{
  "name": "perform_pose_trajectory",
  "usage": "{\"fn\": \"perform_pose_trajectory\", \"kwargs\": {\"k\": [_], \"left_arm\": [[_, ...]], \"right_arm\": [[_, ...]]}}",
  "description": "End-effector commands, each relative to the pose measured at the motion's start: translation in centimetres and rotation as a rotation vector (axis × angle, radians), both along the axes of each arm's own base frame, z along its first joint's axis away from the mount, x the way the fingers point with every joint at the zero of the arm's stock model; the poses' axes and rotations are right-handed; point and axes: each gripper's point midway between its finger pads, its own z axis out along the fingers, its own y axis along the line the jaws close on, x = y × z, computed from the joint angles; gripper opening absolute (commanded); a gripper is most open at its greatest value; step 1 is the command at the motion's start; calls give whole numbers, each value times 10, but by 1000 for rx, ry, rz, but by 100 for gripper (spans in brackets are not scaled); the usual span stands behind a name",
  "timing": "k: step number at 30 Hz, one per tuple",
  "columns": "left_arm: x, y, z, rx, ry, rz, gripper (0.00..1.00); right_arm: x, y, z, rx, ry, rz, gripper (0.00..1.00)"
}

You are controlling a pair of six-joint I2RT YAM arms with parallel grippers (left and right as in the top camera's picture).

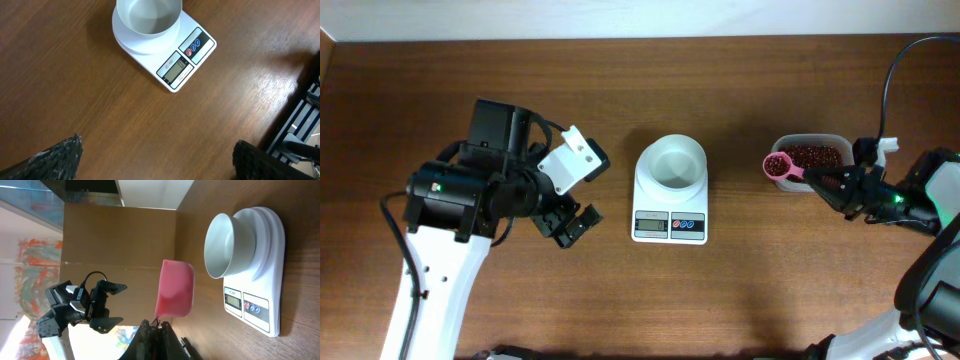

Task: Scoop and weigh 50g on scale
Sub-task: 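Withdraw the left gripper from the scale to the left side, then carry the bean-filled pink scoop with the right gripper toward the bowl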

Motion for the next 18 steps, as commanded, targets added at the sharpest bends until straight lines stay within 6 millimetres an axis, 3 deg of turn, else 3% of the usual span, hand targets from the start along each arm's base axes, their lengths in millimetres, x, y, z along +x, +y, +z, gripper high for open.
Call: {"fn": "perform_pose_trajectory", "kwargs": {"k": [1, 8, 18], "left_arm": [[0, 2, 10, 2, -37, -6, 99], [0, 2, 10, 3, -37, -6, 99], [0, 2, 10, 3, -37, -6, 99]], "right_arm": [[-2, 3, 6, -21, -36, 9, 4], [-3, 9, 6, -20, -37, 29, 4], [1, 60, 16, 30, -108, 141, 4]]}}
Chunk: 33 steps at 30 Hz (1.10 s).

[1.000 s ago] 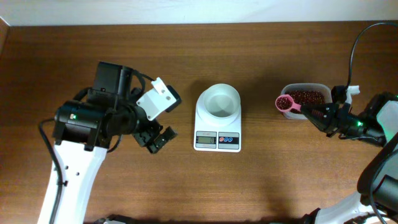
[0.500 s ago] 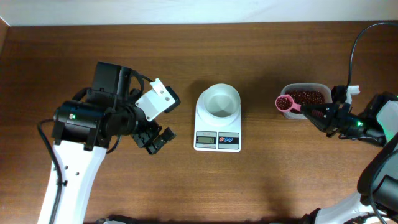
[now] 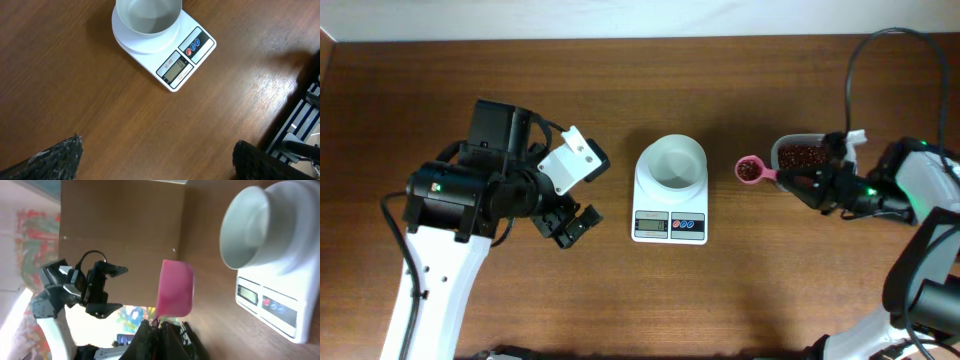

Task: Scoop and weigh 50g on scale
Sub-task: 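Carry the bean-filled pink scoop with the right gripper toward the bowl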

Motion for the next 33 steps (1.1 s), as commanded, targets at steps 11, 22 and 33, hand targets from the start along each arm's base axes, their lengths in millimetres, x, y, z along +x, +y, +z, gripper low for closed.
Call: {"fn": "perform_pose_trajectory", "kwargs": {"k": [11, 22, 33], "left_arm": [[1, 2, 10, 2, -40, -6, 99], [1, 2, 10, 2, -40, -6, 99], [1, 2, 10, 2, -40, -6, 99]], "right_arm": [[-2, 30, 12, 23, -81, 63, 4], [5, 28, 6, 12, -113, 63, 4], [18, 24, -1, 54, 42, 52, 4]]}}
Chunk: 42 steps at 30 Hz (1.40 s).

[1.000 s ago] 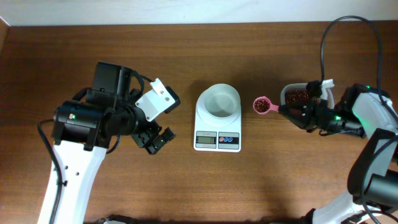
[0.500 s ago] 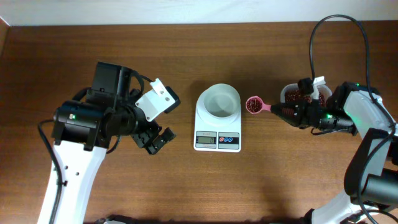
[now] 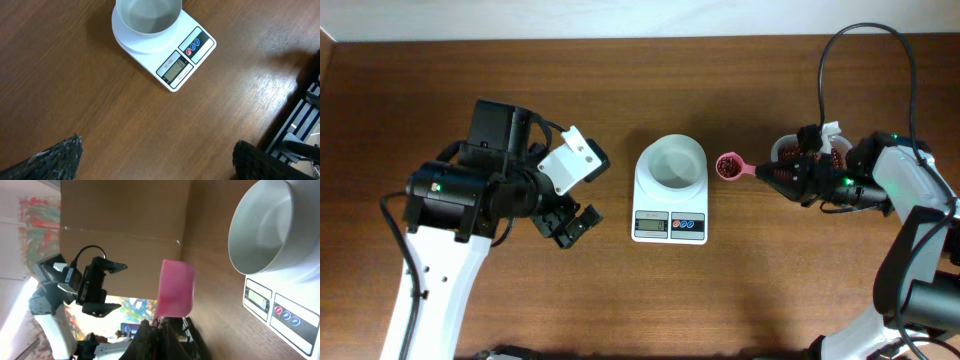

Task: Scoop and weigh 50g on scale
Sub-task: 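Carry the bean-filled pink scoop with the right gripper toward the bowl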

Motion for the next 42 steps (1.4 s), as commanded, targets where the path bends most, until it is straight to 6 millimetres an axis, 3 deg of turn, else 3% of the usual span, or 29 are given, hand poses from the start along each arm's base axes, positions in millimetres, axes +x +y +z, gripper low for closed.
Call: {"fn": "perform_pose_trajectory", "kwargs": {"k": [1, 25, 31, 35, 42], "left_arm": [[1, 2, 10, 2, -40, -6, 99], [1, 2, 10, 2, -40, -6, 99], [1, 2, 10, 2, -40, -6, 99], [1, 2, 10, 2, -40, -6, 99], [1, 2, 10, 2, -40, -5, 99]], "right_arm": [[7, -1, 6, 36, 49, -13, 4], [62, -16, -9, -42, 87, -57, 4], [64, -16, -10, -58, 64, -60, 4], [64, -5, -13, -80, 59, -39, 4], [60, 30, -27, -169, 56, 26, 4]]}}
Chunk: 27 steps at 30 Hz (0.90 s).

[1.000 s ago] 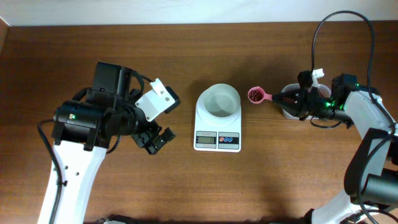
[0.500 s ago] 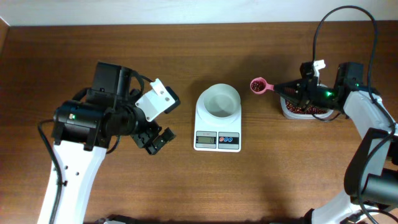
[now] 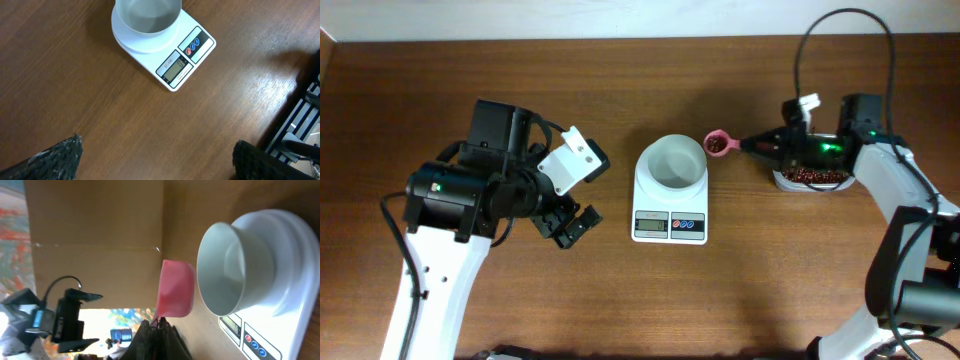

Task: Scoop and weigh 50g on scale
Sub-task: 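Carry the bean-filled pink scoop with the right gripper toward the bowl, then tip the pink scoop over the white bowl to pour beans in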

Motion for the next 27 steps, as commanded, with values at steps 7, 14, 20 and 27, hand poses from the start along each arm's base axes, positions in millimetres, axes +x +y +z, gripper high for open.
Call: {"fn": "perform_pose_trajectory", "kwargs": {"k": [7, 14, 20, 27], "left_arm": [[1, 2, 10, 1, -42, -6, 99], [1, 2, 10, 1, -42, -6, 99], [2, 2, 10, 1, -42, -6, 99], [1, 2, 10, 2, -42, -6, 99]], "right_arm": [[-2, 24, -11, -138, -124, 59, 4], [-5, 35, -11, -159, -242, 112, 4], [5, 36, -25, -271, -282, 97, 4], [-1, 53, -26, -304, -461, 187, 4]]}}
